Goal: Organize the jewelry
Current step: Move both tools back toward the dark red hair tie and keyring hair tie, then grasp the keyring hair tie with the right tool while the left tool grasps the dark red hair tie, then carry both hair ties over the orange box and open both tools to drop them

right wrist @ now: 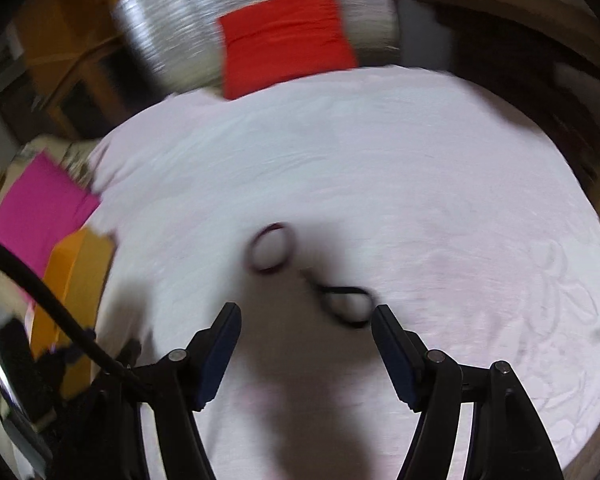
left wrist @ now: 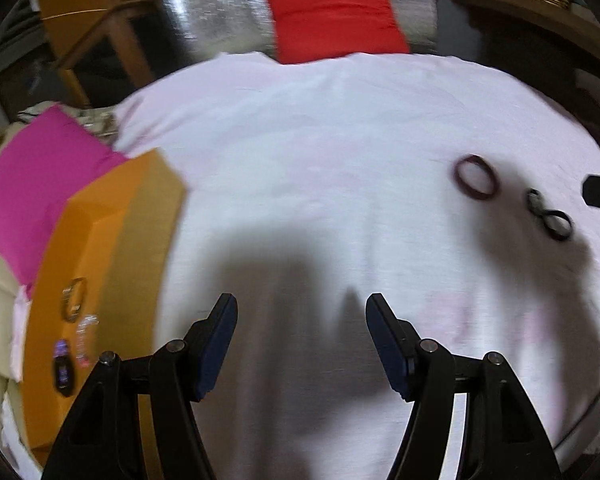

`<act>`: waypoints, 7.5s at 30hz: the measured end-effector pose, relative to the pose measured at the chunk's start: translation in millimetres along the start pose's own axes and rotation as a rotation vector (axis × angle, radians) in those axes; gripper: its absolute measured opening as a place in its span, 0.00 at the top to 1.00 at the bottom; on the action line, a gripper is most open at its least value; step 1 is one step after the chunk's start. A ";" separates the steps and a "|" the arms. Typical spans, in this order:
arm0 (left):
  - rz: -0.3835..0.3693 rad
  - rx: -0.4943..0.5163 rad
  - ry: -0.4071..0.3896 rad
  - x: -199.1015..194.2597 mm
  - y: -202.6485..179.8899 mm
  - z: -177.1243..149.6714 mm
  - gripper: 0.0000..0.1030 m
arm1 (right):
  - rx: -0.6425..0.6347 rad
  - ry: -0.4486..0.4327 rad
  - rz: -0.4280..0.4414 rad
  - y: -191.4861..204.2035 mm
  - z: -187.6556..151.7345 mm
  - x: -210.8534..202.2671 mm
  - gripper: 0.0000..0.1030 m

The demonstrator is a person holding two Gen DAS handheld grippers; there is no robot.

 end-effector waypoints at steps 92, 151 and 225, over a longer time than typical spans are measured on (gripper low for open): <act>-0.026 -0.103 -0.100 2.4 26.0 9.0 0.00 | -0.108 -0.121 0.049 -13.2 -18.7 3.3 0.33; -0.318 -0.002 -0.178 47.4 -58.2 98.2 0.93 | 0.093 -0.109 0.136 -45.1 15.1 18.4 0.92; 0.261 -0.322 -0.327 -62.0 200.2 -39.4 0.93 | -0.212 -0.098 0.518 231.7 -90.6 38.3 0.92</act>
Point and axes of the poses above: each gripper's, at about its wrist camera, not at the fingertips, and x roughly the way its jaws point, y to its left, z to its top, the point moved 1 cm from there along x, roughly the way its jaws point, and after that the axes turned 13 degrees about x, right-handed, at the moved point
